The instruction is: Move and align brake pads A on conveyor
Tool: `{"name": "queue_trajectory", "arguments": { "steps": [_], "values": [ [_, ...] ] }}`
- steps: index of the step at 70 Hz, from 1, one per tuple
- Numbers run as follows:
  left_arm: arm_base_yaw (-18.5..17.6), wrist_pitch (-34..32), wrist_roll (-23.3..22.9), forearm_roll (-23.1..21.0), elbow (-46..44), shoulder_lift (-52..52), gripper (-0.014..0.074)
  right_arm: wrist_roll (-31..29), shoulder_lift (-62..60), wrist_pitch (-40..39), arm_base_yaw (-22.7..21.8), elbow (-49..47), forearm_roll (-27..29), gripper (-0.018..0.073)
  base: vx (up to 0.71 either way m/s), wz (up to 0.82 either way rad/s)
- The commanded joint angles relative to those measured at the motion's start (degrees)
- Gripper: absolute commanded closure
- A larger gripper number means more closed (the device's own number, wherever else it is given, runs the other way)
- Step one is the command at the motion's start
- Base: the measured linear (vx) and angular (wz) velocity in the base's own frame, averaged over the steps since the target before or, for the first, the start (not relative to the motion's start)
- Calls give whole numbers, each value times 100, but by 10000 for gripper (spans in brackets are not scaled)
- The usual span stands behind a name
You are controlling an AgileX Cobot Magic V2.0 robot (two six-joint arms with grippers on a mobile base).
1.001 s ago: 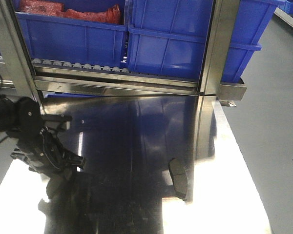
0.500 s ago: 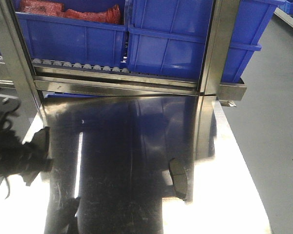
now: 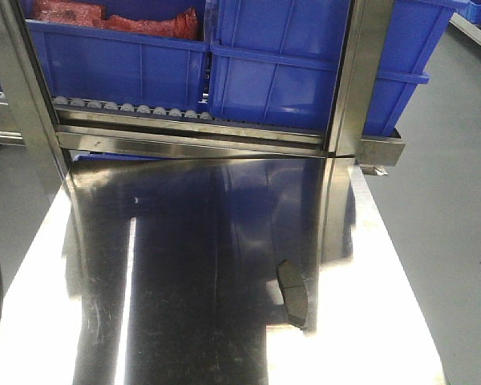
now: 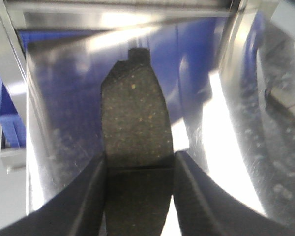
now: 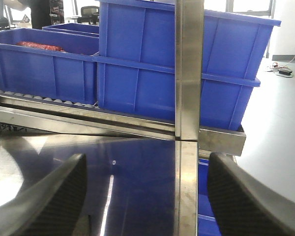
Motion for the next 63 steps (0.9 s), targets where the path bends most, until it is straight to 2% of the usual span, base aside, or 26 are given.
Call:
{"name": "queue_trajectory", "arguments": {
  "steps": [1,11,63],
  "values": [
    [-30,-516,-2,-44,-10,-426,603,3,34,-438,4,-155,-31,72,0,0],
    [-30,-490,-7,-23,17,-711,603,3,34,-438,4,-155,-31,72,0,0],
    [-30,-490,-7,17,17,-712,603,3,34,-438,4,-155,-31,72,0,0]
  ]
}}
